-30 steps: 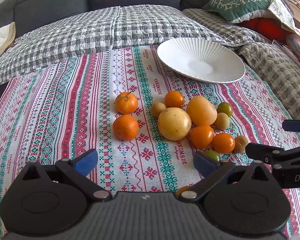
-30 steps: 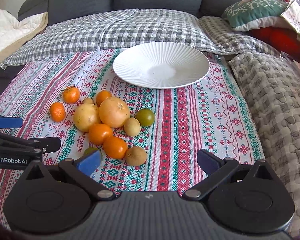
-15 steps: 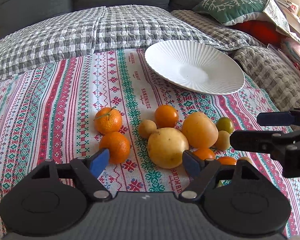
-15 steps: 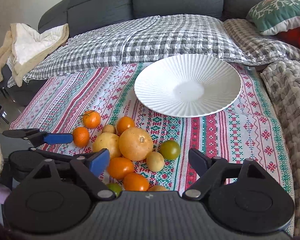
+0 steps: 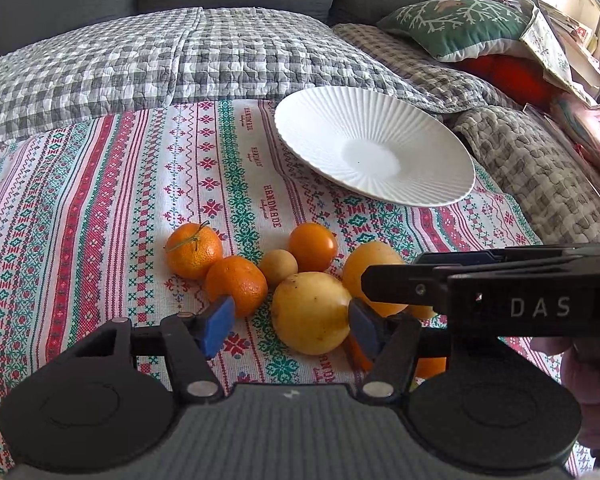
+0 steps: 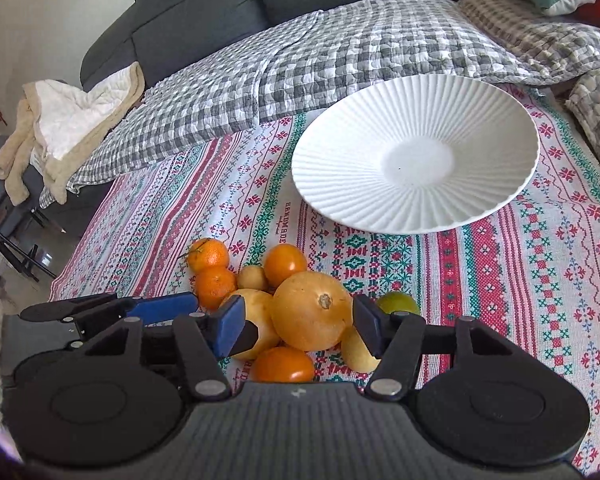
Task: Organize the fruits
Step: 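Grasp the pale orange grapefruit with the right tool while the left grasps the yellow grapefruit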
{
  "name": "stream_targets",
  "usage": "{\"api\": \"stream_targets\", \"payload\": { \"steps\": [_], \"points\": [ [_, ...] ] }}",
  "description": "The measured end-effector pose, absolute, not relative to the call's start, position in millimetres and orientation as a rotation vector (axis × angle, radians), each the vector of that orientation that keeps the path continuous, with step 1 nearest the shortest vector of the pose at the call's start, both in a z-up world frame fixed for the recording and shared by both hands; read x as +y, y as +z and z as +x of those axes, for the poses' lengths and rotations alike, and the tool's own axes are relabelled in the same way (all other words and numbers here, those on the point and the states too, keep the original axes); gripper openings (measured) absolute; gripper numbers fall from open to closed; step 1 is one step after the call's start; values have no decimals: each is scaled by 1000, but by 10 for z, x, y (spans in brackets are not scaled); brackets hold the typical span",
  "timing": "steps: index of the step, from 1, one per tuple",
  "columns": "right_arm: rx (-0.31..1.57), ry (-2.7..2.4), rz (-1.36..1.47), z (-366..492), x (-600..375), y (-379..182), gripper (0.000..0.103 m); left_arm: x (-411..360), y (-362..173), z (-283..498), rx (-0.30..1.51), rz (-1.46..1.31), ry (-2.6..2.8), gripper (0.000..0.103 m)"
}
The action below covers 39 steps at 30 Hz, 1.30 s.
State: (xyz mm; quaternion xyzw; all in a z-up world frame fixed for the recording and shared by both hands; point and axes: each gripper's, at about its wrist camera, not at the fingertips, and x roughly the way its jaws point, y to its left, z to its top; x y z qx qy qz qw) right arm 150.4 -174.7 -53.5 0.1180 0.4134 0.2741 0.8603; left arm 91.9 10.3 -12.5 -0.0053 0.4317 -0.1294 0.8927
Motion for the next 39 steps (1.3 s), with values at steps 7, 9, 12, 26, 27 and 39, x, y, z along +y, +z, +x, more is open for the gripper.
{"api": "stream_targets", "payload": {
  "steps": [7,9,12,26,27,39],
  "points": [
    [915,530,252,1611,-1711,-685,55,105,-180,927,946,-55,-265,52],
    [919,531,281,1633,-1732,-701,54,117,-185,946,950,-77,-264,51],
    [930,540,329,1660,-1746,-720,49,134,-199,963,952,-102,-266,51],
    [929,533,359,1627,-1820,-684,46,128,-201,929,959,-108,-276,36],
    [927,533,361,1618,-1845,-672,46,131,-190,921,956,-106,-276,36],
    [866,538,386,1498,-2174,-500,46,67,20,809,882,-105,-301,4]
  ]
}}
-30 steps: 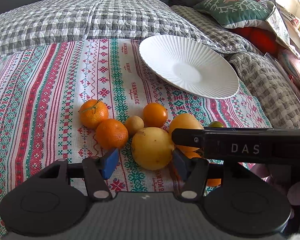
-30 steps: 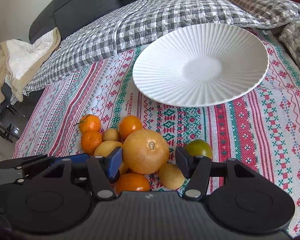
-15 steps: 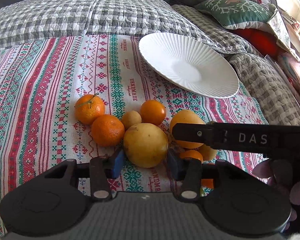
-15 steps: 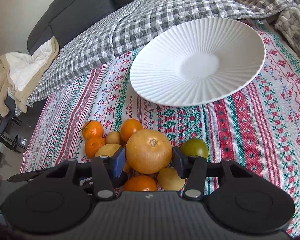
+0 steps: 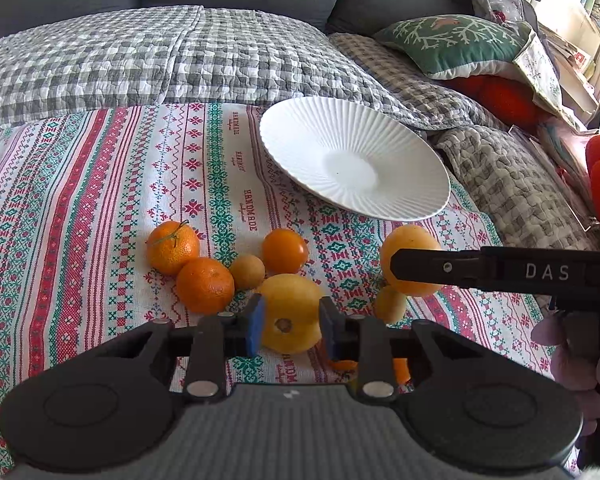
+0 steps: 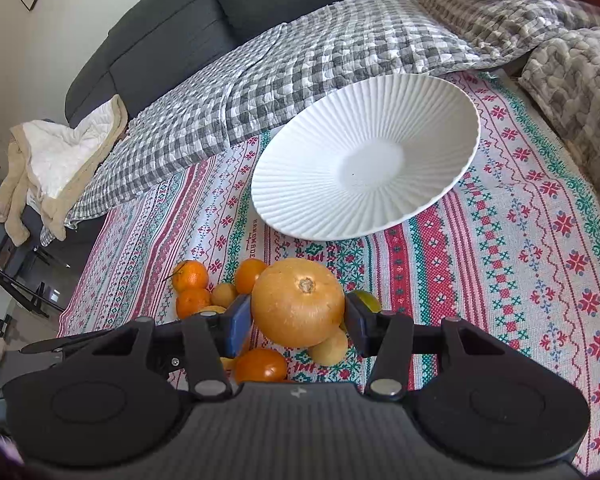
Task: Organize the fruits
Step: 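Grasp the pale orange grapefruit with the right tool while the left grasps the yellow grapefruit, then carry both grapefruits into the white plate and open both tools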
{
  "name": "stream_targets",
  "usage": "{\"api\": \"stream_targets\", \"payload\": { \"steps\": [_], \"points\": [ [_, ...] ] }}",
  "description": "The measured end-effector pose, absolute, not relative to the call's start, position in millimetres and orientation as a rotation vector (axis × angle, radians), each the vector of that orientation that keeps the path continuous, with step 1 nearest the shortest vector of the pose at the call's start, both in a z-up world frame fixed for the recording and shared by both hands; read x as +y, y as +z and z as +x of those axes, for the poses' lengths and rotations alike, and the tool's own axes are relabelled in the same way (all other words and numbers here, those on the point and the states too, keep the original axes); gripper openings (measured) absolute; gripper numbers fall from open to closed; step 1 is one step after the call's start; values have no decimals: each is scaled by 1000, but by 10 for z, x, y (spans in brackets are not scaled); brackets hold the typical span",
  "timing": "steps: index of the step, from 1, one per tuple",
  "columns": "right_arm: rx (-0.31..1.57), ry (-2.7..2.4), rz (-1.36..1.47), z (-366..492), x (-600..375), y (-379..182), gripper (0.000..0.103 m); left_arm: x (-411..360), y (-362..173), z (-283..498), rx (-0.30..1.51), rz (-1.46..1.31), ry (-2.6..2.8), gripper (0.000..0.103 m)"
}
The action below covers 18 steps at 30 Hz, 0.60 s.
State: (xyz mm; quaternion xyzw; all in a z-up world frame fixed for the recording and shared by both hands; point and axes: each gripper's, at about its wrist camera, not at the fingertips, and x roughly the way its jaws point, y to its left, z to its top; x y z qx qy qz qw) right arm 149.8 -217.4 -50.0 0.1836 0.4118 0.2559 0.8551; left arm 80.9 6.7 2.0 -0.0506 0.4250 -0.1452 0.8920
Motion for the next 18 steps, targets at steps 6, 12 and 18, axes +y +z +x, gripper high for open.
{"api": "stream_targets", "payload": {
  "steps": [6,12,18],
  "points": [
    [846,521,403,1487,-2353,-477,46,-35,12,839,876,-68,-282,6],
    [862,519,372,1456,-2395,-519,46,-88,-99,912,854,-55,-250,42],
    [868,527,367,1429,-2411,-513,46,-192,-204,991,875,-49,-226,42]
  ]
}}
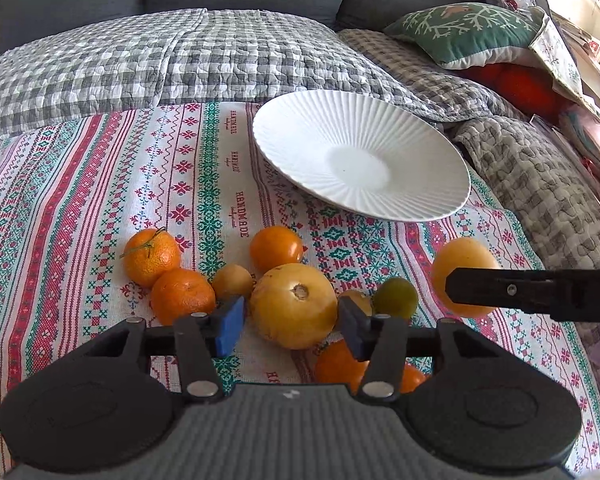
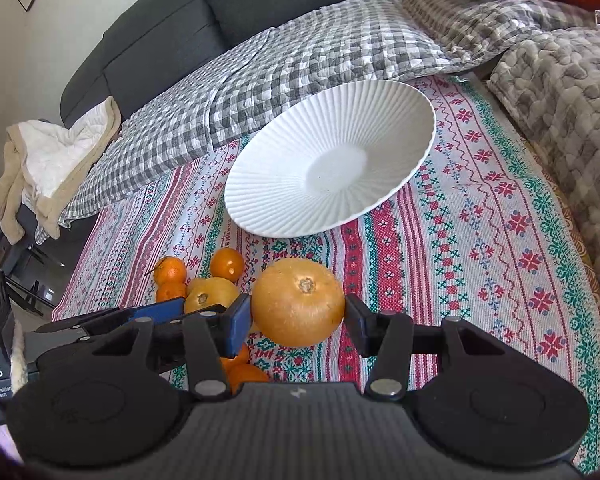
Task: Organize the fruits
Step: 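Carry both grapefruits into the white plate and open both tools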
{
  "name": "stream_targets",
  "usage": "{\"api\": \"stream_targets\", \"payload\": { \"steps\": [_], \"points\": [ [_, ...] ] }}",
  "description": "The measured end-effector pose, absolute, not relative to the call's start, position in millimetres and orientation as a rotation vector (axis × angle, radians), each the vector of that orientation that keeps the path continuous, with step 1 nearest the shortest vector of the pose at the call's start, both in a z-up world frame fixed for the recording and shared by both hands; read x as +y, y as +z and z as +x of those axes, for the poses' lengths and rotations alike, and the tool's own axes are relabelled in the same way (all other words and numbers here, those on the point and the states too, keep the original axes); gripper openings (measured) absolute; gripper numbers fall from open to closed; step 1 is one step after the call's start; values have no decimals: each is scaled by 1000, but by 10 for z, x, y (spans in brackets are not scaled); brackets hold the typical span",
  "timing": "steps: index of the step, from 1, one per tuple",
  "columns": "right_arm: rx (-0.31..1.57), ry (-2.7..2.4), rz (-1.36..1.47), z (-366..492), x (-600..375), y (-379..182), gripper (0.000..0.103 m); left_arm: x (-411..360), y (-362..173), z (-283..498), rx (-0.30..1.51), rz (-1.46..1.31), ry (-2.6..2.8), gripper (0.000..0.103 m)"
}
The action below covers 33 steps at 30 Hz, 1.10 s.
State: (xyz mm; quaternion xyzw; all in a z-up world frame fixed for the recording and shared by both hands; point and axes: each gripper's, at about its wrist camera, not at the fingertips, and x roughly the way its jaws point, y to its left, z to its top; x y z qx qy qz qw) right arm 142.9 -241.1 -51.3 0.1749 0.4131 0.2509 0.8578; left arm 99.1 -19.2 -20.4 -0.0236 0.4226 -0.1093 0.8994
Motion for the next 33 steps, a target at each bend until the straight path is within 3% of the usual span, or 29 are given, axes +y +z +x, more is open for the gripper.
{"api": "stream_targets", "payload": {
  "steps": [8,18,33],
  "points": [
    [870,521,348,1405,-2437,-526,46,-245,-219,978,864,-53,-202,41],
    [809,507,414,1482,-2522,-385,46,-380,138,872,774,-47,-248,41],
    [702,426,375,2078,-2522,-311,46,-690,137,1678,722,157,-292,41]
  ]
}}
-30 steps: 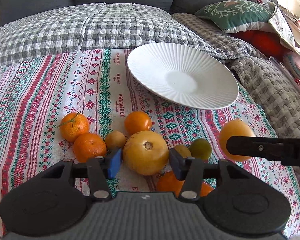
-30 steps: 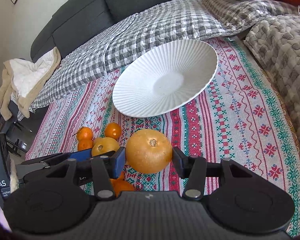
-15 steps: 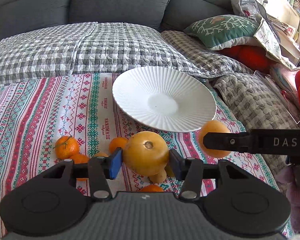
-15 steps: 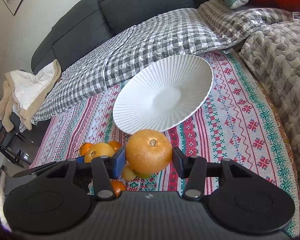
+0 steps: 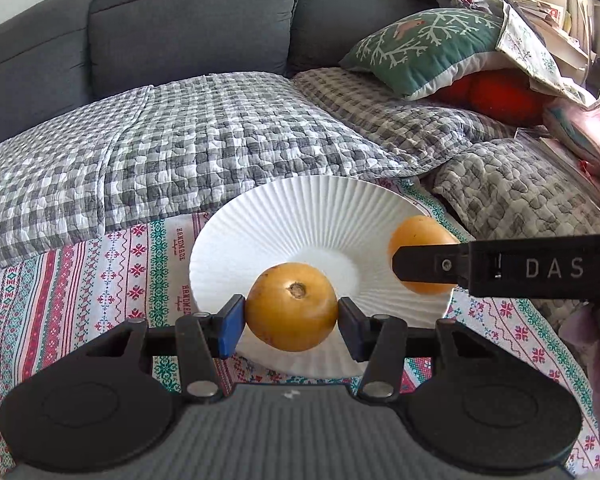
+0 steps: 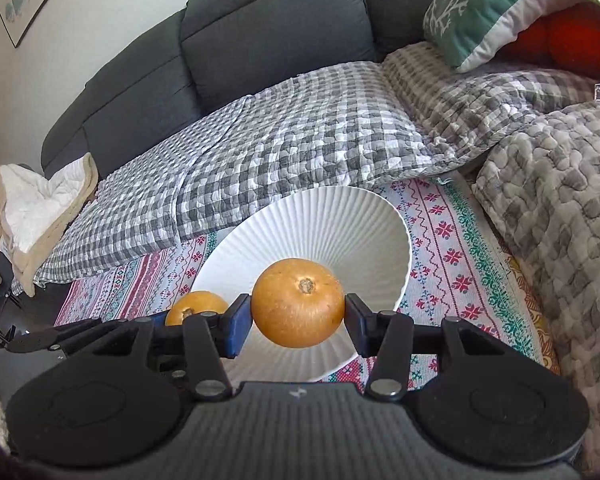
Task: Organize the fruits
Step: 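Carry both grapefruits into the white plate and open both tools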
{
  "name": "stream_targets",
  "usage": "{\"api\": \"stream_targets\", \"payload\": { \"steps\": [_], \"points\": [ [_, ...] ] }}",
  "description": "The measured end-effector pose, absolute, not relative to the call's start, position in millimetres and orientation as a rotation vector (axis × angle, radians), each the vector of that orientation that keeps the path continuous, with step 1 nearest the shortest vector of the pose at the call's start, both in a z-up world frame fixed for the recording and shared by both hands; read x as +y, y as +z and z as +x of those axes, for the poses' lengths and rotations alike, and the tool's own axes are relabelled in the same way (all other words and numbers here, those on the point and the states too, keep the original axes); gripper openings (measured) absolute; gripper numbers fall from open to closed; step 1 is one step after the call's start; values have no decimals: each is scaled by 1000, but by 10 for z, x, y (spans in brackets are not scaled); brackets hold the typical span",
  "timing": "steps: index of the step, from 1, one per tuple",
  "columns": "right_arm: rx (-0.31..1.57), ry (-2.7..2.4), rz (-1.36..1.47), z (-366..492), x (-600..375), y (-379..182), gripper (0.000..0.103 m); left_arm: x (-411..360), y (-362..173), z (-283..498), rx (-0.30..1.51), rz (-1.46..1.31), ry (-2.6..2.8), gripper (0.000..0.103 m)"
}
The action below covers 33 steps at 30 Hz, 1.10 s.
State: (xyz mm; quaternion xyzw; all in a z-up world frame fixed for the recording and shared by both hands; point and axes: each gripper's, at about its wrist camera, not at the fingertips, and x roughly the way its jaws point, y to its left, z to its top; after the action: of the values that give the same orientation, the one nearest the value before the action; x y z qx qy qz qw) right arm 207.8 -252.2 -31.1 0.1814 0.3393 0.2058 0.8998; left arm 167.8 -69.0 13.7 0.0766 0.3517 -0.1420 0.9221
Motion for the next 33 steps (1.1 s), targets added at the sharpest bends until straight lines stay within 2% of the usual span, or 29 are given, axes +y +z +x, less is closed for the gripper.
{"api": "stream_targets", "payload": {
  "steps": [11,24,26,28,33],
  "points": [
    [730,419,306,2198,-2443,-469,46,-813,-76,1909,752,228,-279,41],
    [719,422,335,2183,-2478,-449,48,-804,-65,1915,762,250,-290,42],
    [709,421,350,2156,-2508,-418,61,-789,-41,1879,762,249,-286,44],
    [700,416,348,2113,-2523,-384,68,-768,-10,1829,769,243,-293,55],
    [689,396,324,1971,-2545,-320,79,-658,99,1640,754,222,-297,73]
  ]
}}
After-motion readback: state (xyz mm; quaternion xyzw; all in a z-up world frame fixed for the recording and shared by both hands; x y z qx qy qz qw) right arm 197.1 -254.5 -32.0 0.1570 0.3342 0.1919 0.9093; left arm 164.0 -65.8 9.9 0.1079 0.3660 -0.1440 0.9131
